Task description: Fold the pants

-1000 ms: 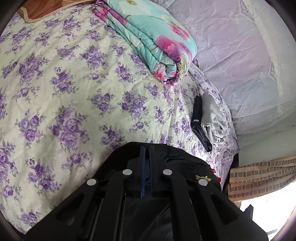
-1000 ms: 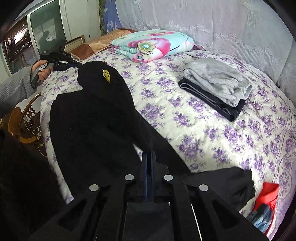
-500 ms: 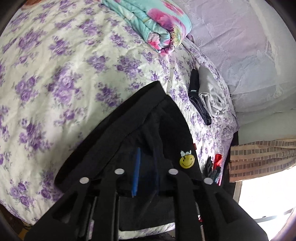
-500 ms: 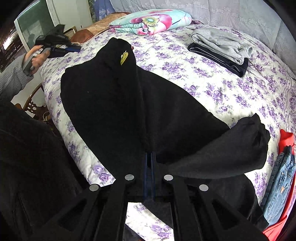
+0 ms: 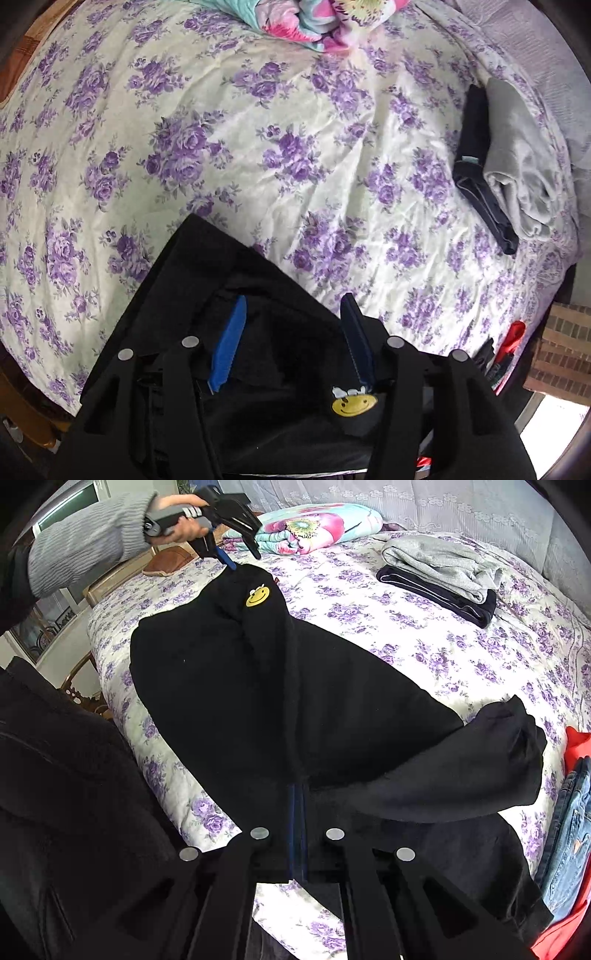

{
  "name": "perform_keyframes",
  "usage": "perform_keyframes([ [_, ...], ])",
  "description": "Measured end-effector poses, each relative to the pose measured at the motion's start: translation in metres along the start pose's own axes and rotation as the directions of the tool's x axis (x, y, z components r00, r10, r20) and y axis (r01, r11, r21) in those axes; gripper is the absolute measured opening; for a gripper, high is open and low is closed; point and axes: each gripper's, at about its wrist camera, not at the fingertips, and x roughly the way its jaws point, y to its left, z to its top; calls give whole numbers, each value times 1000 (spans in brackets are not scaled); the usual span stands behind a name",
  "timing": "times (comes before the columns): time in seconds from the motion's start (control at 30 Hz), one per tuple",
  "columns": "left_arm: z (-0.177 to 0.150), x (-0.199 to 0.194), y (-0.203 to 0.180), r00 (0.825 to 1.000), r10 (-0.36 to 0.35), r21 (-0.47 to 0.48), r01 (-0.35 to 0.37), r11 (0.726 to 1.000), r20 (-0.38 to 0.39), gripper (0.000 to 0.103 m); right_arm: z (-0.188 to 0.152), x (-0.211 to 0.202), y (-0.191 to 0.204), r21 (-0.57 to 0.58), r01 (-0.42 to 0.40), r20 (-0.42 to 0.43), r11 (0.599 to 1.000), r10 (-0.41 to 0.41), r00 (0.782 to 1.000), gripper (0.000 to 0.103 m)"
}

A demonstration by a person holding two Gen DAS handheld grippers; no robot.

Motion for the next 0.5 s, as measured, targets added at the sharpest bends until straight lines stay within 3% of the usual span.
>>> perform_keyframes([
  [0.1,10,15,8,998,12,-76,-16,997,-56,51,-1,-3,-3,11,-25,14,1000,25,1000,3],
  [0.2,19,23,11,996,34,-95,-42,995,-84,49,1,-3,-5,4,-47,16,999,47,999,3],
  [0.23,20,24,12,996,32,-102,-40,994,-85,45,3,-3,-7,1,-48,15,999,48,999,3],
  [0.3,21,23,15,996,-1,-95,-8,995,-92,13,7,-3,-10,-3,-50,22,999,50,998,4],
  [0.43,10,9,26,997,-51,-62,48,997,-59,1,25,-6,-23,-24,-52,51,998,53,997,8],
  [0.5,-1,-2,42,993,-116,-91,113,989,-31,1,33,-6,-32,-14,-72,56,997,73,996,29],
])
